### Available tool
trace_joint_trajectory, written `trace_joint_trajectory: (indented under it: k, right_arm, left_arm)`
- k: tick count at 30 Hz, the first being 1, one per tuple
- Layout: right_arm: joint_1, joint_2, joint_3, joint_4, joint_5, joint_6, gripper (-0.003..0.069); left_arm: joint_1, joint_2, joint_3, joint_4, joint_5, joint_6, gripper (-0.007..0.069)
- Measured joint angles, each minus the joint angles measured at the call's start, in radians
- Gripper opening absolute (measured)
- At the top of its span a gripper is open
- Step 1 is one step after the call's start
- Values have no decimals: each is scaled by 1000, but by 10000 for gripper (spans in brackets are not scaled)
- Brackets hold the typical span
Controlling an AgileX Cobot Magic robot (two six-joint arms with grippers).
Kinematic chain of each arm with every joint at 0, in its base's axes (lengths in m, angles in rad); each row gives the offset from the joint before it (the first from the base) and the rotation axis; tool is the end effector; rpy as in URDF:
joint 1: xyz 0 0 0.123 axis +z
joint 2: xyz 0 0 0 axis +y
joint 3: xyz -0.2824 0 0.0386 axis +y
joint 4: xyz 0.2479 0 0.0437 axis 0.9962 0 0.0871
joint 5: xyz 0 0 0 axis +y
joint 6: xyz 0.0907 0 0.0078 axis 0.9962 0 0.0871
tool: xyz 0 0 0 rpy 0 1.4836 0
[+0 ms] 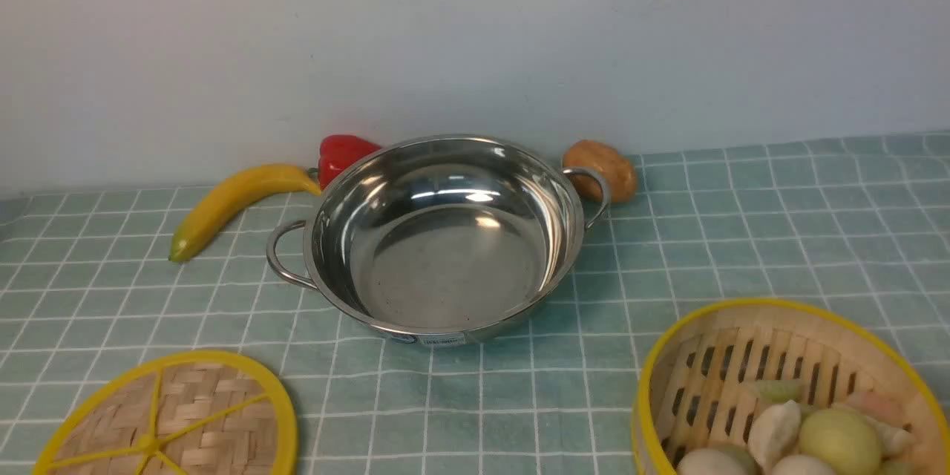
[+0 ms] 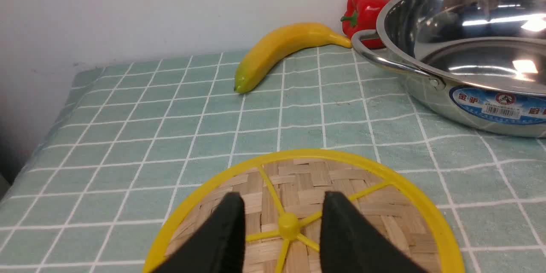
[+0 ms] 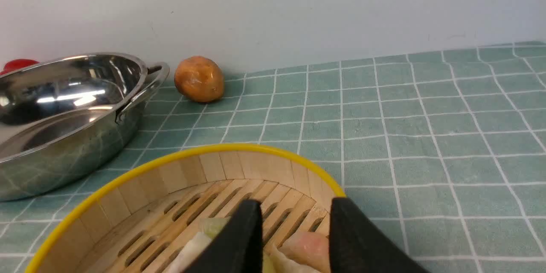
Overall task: Place the steamer in the pot on the blue tablecloth, and put the lid on the steamer.
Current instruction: 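Reach for and grasp the rim of the bamboo steamer holding the buns with the right gripper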
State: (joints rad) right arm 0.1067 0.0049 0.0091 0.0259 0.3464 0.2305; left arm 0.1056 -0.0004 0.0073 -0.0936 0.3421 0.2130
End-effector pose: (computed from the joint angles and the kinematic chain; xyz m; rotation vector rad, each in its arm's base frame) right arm 0.0535 0.0065 0.1785 0.1309 1.8472 0.2605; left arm 0.0537 0.0028 0.1799 0.0397 1.8327 0.1333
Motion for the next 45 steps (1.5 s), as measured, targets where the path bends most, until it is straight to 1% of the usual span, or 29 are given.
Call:
trace_joint_trajectory:
  k: [30, 34, 37, 39, 41, 45]
  right_arm:
    - [0, 0, 0, -1, 0, 0, 242]
    - [0, 0, -6, 27, -41, 7, 242]
    - [0, 0, -60, 59, -40, 16, 242]
    - [0, -1, -162, 73, -22, 14, 242]
    - [0, -2, -204, 79, -3, 7, 242]
    - [0, 1, -355, 101, 88, -27, 242]
  left_arm:
    - [0, 0, 0, 0, 0, 0, 243]
    - [0, 0, 0, 0, 0, 0, 243]
    - [0, 0, 0, 0, 0, 0, 243]
    - [0, 0, 0, 0, 0, 0, 243]
    - [0, 0, 0, 0, 0, 0, 243]
    - [0, 0, 0, 0, 0, 0, 243]
